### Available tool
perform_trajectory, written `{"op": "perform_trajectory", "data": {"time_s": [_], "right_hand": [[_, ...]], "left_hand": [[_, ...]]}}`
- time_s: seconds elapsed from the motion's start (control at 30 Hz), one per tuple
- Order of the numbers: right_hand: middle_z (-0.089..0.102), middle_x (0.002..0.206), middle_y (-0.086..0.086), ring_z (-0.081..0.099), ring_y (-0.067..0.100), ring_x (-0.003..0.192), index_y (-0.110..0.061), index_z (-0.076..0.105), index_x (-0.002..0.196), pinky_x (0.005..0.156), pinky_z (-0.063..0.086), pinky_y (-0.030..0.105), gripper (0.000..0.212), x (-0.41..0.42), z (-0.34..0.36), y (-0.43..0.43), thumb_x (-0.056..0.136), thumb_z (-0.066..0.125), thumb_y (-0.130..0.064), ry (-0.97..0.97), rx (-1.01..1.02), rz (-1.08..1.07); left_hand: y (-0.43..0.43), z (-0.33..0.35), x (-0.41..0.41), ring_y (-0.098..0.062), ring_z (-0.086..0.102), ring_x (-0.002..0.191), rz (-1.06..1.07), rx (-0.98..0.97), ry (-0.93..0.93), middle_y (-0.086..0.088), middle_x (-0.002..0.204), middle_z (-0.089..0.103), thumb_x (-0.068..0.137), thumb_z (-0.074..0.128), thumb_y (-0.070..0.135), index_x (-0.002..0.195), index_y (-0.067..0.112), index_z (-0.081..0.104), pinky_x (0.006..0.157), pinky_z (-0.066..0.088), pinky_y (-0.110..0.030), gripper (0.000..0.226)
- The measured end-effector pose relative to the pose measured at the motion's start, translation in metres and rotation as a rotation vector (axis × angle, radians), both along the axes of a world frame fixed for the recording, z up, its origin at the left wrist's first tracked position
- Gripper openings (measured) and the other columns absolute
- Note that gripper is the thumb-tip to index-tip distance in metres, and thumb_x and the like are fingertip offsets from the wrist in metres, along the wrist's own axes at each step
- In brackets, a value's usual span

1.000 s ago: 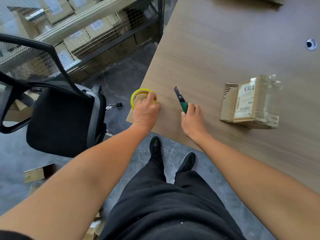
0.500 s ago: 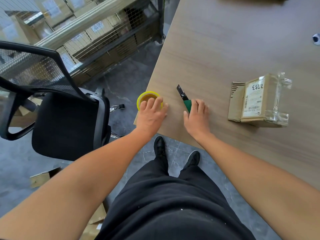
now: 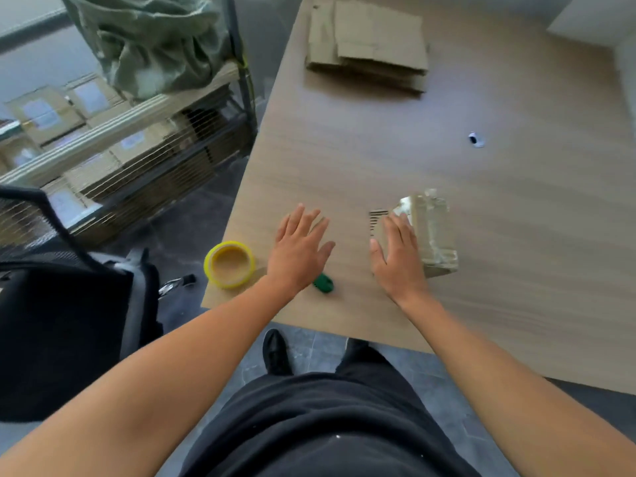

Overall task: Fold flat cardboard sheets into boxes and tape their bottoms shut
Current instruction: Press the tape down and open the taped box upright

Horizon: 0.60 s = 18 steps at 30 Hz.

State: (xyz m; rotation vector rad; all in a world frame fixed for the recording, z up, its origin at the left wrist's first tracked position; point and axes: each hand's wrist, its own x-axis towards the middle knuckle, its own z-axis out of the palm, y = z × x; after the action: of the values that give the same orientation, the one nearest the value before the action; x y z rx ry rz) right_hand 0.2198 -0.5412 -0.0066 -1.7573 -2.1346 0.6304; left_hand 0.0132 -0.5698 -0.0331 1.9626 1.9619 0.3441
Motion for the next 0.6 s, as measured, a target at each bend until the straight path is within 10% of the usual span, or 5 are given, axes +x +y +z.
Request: {"op": "perform_trajectory", "data": {"time_s": [0.3, 0.6], "right_hand": [[0.032, 0.16, 0.017, 0.018, 0.03, 0.153, -0.002, 0.036, 0.152, 0.126, 0.01, 0.039, 0.063, 0.138, 0.015, 0.082, 0.101, 0.034, -0.038, -0.156, 0.057, 0.03], [0.022, 0.165, 0.014, 0.01, 0.025, 0.155, -0.003, 0.024, 0.157, 0.126, 0.003, 0.034, 0.066, 0.176, -0.032, 0.124, 0.103, 0.03, -0.041, -0.079, -0.096, 0.197]], "left_hand": [[0.1, 0.04, 0.136, -0.015, -0.008, 0.155, -0.223, -0.017, -0.077, 0.006, 0.168, 0.01, 0.107, 0.03, 0.043, 0.159, 0.021, 0.02, 0.125, -0.006, -0.033, 0.057], [0.161, 0.006, 0.194, -0.021, 0.009, 0.155, -0.25, -0.1, -0.016, 0.002, 0.162, 0.031, 0.108, 0.031, 0.037, 0.156, 0.019, 0.031, 0.126, 0.004, -0.034, 0.051]]}}
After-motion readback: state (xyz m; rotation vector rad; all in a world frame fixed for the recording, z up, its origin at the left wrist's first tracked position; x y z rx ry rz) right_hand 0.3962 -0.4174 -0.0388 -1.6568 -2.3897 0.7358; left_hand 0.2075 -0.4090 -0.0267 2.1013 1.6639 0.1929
